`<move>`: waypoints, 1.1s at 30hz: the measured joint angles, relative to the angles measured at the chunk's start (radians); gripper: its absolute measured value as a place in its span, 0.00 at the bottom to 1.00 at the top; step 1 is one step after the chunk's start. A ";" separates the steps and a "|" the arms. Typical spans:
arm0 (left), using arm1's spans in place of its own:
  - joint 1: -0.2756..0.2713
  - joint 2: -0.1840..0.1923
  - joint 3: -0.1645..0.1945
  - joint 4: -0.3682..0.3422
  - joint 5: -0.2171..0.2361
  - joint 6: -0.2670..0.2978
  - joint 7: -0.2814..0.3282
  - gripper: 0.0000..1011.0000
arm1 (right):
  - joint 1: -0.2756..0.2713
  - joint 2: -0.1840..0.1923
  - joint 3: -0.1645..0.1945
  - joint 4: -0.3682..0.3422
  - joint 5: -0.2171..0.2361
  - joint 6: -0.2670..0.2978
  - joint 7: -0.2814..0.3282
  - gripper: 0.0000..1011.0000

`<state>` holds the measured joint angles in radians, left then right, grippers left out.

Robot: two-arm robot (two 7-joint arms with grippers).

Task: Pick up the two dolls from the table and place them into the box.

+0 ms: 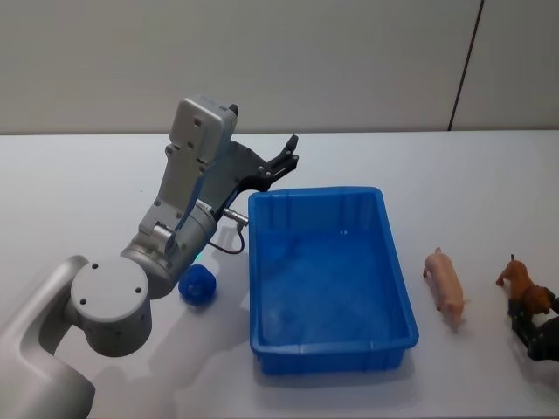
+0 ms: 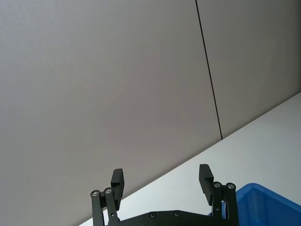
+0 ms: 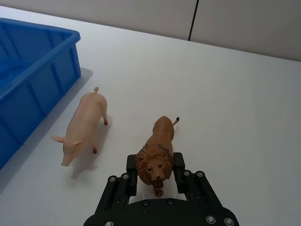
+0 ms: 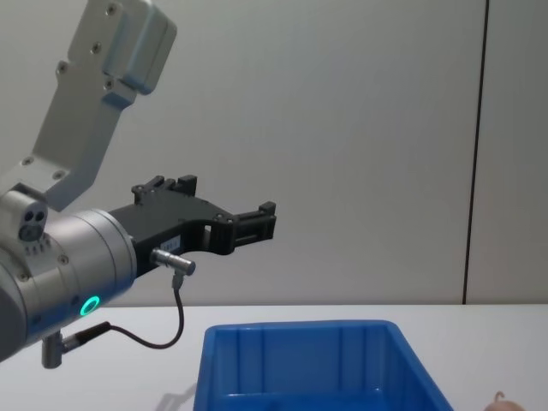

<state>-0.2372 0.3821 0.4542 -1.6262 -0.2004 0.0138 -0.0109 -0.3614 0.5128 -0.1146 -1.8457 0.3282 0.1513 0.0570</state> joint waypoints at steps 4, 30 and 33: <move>0.000 0.000 0.000 0.000 0.000 0.000 0.000 0.99 | -0.009 -0.001 0.001 -0.002 -0.011 -0.031 0.000 0.43; 0.000 0.000 0.000 0.000 0.000 0.000 0.000 0.99 | 0.103 -0.009 0.002 -0.074 -0.112 -0.121 0.128 0.43; 0.000 0.000 0.000 0.000 0.000 0.000 0.000 0.99 | 0.144 -0.020 -0.006 -0.074 -0.117 -0.100 0.168 0.43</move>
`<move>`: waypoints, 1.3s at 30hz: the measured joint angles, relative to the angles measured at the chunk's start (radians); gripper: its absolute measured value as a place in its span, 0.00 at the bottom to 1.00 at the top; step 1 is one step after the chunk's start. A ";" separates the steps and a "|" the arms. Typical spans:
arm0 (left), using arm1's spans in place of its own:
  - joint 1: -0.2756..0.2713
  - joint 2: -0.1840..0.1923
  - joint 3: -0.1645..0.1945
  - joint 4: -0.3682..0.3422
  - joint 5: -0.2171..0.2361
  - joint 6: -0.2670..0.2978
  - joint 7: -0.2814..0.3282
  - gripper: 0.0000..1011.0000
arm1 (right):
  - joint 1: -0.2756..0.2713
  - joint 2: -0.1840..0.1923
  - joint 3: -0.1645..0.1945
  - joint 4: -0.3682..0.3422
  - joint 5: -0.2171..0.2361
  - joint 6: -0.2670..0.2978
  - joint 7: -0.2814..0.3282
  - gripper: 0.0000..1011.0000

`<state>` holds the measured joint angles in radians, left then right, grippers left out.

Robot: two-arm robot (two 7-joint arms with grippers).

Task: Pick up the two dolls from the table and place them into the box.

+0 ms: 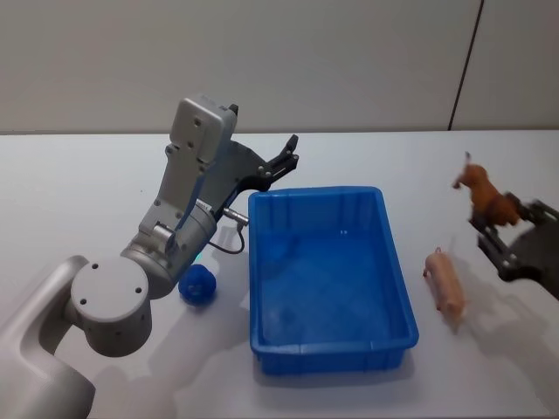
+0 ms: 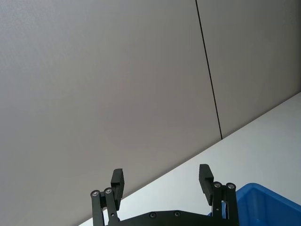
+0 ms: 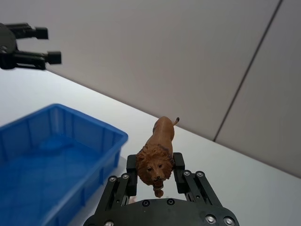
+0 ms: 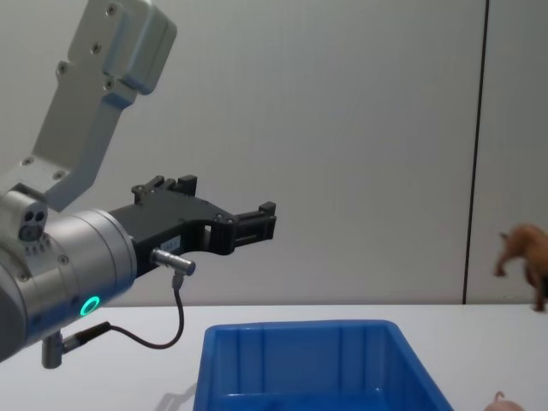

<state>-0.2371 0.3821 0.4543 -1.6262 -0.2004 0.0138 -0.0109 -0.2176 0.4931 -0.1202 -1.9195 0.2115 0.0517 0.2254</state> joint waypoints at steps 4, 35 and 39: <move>0.000 0.000 0.000 0.000 0.000 0.000 0.000 0.99 | 0.070 -0.023 -0.015 0.013 -0.008 0.046 0.075 0.43; 0.000 0.000 0.000 0.000 0.000 0.000 0.000 0.99 | 0.493 -0.227 -0.156 0.347 -0.117 0.317 0.484 0.60; 0.000 0.000 0.000 0.000 0.000 0.000 0.000 0.99 | 0.512 -0.236 -0.164 0.366 -0.123 0.326 0.497 0.71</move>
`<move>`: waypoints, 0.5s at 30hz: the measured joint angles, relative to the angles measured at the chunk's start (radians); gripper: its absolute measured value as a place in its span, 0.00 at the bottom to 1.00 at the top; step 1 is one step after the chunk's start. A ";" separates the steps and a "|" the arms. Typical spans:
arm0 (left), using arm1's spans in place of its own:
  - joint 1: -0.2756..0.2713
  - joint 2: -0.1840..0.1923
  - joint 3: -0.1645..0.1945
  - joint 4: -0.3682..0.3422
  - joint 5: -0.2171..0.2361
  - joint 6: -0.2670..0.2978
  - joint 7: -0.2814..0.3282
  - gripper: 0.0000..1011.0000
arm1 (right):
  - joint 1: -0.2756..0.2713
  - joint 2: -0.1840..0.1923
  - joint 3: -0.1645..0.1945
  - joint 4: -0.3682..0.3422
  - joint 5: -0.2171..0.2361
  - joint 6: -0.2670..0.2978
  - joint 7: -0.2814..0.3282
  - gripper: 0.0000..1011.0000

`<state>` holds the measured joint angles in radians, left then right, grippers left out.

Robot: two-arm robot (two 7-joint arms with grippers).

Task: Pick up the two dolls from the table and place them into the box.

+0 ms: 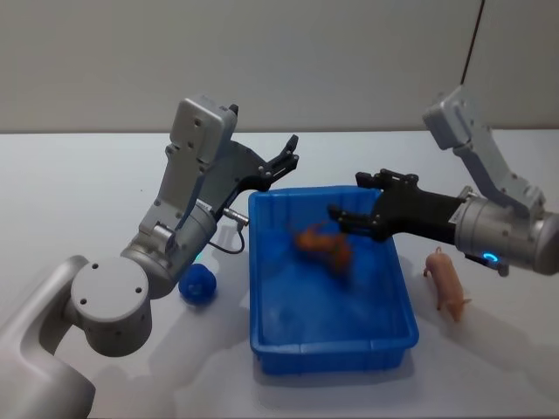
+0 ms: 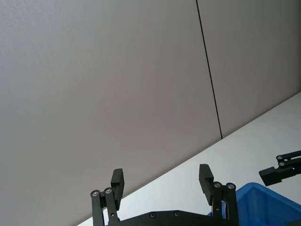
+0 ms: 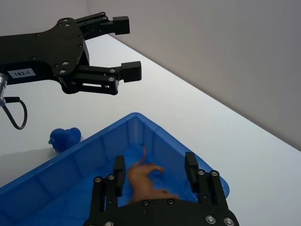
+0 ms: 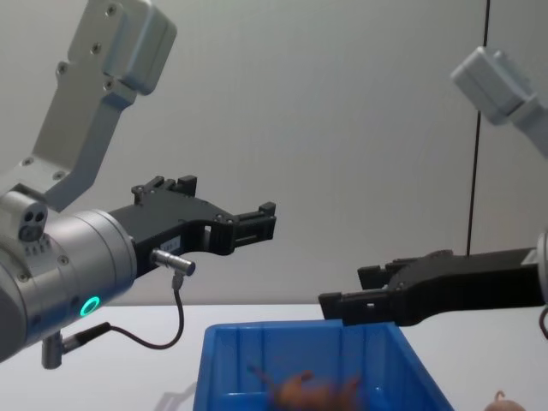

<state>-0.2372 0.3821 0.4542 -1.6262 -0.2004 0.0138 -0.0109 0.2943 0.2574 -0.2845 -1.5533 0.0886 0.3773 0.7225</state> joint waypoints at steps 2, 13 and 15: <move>0.000 0.000 0.000 0.000 0.000 0.000 0.000 0.99 | 0.007 -0.002 -0.003 0.006 -0.001 0.002 0.001 0.79; 0.000 0.000 0.000 0.000 0.000 0.000 0.000 0.99 | -0.012 0.015 0.001 -0.024 0.020 -0.011 -0.053 0.99; 0.000 0.000 0.000 0.000 0.000 0.000 0.000 0.99 | -0.033 0.028 0.007 -0.049 0.032 -0.018 -0.079 0.99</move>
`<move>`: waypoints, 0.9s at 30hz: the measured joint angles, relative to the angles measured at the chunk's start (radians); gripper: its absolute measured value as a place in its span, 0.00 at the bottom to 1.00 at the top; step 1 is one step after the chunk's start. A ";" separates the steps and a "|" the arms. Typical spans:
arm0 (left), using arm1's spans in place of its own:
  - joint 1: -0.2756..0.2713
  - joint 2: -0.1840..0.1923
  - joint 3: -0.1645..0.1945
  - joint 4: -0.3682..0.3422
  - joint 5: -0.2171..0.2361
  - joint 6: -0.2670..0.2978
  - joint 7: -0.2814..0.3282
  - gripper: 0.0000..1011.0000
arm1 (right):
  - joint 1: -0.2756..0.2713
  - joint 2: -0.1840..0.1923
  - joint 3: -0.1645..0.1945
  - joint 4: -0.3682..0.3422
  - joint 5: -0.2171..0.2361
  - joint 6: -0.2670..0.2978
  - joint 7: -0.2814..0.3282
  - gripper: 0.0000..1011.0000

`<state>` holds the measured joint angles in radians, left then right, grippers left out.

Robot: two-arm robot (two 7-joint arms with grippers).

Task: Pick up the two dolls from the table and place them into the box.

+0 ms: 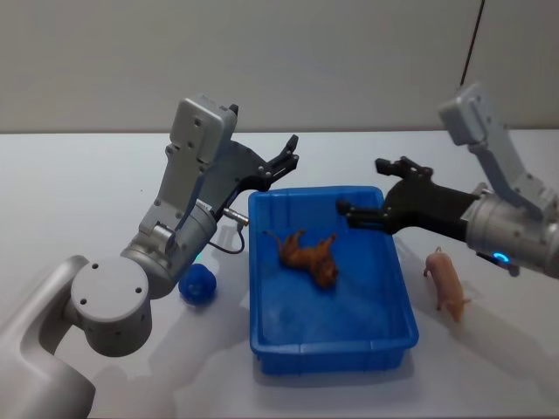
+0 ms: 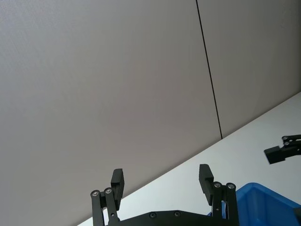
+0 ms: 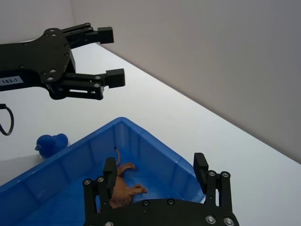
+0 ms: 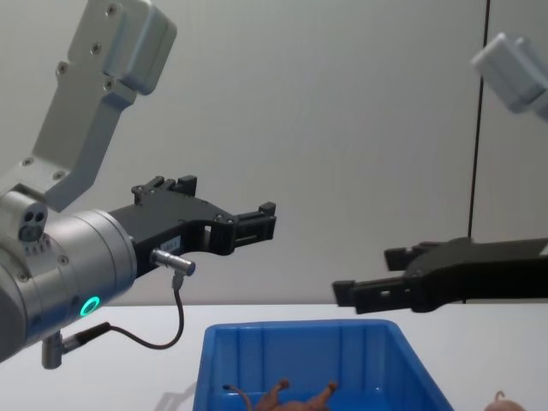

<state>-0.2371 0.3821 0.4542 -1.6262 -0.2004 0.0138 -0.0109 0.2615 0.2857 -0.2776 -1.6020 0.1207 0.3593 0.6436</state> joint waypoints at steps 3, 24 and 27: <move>0.000 0.000 0.000 0.000 0.000 0.000 0.000 0.99 | -0.028 0.019 0.009 -0.032 0.020 -0.007 -0.037 0.99; 0.000 0.000 0.000 0.000 0.000 0.000 0.000 0.99 | -0.263 0.166 0.076 -0.213 0.153 -0.017 -0.244 0.99; 0.000 0.000 0.000 0.000 0.000 0.000 0.000 0.99 | -0.290 0.182 0.083 -0.228 0.168 -0.017 -0.263 0.99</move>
<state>-0.2372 0.3821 0.4542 -1.6262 -0.2004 0.0139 -0.0109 -0.0288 0.4675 -0.1944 -1.8300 0.2883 0.3421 0.3806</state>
